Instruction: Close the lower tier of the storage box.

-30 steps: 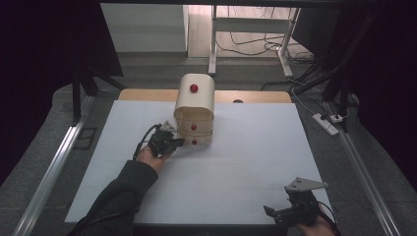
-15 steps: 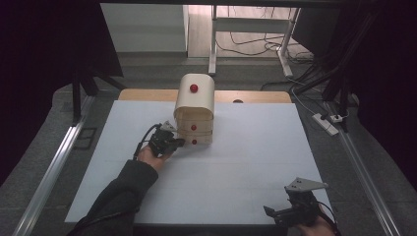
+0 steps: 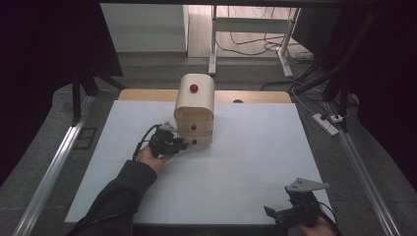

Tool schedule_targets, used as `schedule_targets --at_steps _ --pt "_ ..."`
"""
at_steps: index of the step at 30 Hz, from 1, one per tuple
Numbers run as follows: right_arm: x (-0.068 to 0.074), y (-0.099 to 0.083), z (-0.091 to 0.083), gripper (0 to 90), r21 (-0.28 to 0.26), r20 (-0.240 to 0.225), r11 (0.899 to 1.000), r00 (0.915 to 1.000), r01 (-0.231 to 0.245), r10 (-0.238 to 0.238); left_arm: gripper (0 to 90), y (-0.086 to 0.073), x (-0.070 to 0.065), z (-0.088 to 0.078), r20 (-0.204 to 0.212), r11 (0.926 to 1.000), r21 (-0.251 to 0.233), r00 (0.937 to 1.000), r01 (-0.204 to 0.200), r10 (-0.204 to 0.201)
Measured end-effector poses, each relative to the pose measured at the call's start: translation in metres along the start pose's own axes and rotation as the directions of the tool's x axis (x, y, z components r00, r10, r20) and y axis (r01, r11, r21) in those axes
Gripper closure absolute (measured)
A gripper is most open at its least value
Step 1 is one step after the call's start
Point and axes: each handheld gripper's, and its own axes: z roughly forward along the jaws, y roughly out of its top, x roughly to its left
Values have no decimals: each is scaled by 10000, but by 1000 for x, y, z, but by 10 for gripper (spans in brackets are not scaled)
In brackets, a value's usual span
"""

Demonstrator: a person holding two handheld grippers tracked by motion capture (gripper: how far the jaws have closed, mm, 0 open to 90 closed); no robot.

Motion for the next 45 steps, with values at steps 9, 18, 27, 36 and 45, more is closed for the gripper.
schedule_targets --at_steps 9,18,27,36,45 --pt "0 0 0 0 -23 -9 10000 10000 1 -1 513 -1 -3 -3 70 10000 -11 10000 -26 26" --pt "-1 -1 -1 0 -97 -40 9999 9999 -136 135 371 -1 -6 -9 654 9999 -170 9979 15 -3" --pt "-2 -1 -1 0 -87 -61 9998 9998 -170 169 254 -1 -11 -15 561 9995 -323 9984 -46 64" --pt "-1 -1 -2 0 -99 -59 9998 9998 -181 181 172 -3 -11 -22 810 9990 -428 9967 124 -89" --pt "-1 -1 -1 0 -105 -42 9998 9999 -146 145 87 -5 -13 -25 958 9995 -326 9954 51 -20"
